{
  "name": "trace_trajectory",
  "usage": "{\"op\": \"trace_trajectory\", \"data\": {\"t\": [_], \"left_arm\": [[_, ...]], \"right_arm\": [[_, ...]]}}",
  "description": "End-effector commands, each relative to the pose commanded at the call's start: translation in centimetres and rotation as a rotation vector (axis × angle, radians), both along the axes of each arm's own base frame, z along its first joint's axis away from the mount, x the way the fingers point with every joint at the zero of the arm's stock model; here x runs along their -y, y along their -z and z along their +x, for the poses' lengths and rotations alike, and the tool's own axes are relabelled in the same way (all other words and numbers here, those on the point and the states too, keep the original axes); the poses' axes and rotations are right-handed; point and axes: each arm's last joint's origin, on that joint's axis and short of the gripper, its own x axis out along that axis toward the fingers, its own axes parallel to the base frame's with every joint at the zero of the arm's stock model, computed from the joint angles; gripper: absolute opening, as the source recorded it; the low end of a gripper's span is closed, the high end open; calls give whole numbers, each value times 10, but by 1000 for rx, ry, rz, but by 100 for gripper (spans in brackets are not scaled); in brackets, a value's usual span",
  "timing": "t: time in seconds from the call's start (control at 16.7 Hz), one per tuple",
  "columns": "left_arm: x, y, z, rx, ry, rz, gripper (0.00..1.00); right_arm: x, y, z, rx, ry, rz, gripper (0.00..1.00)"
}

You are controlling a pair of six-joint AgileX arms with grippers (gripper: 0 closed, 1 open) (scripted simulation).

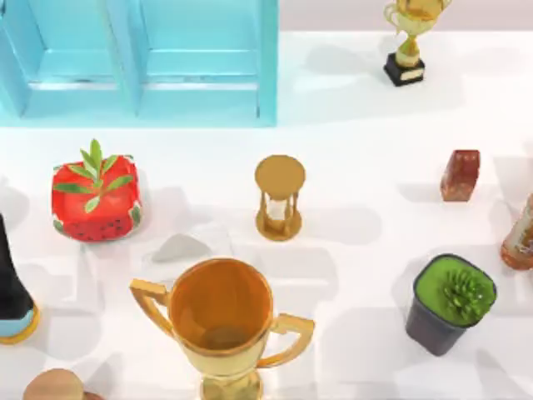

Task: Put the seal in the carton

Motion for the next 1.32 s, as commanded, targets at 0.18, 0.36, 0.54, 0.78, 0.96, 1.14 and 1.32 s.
{"op": "trace_trajectory", "data": {"t": [0.18,0.36,0.54,0.78,0.96,1.14,1.32], "left_arm": [[0,0,0,0,0,0,100],[0,0,0,0,0,0,100],[0,0,0,0,0,0,100],[0,0,0,0,0,0,100],[0,0,0,0,0,0,100],[0,0,0,0,0,0,100],[0,0,0,0,0,0,100]], "right_arm": [[0,-2,0,-6,-1,1,100],[-1,-16,1,-66,-10,9,100],[-3,-46,8,-180,-20,23,100],[-8,-94,36,-396,-35,44,100],[-14,-126,74,-585,-44,57,100],[-25,-147,123,-781,-49,63,100],[-38,-152,177,-971,-46,62,100]]}}
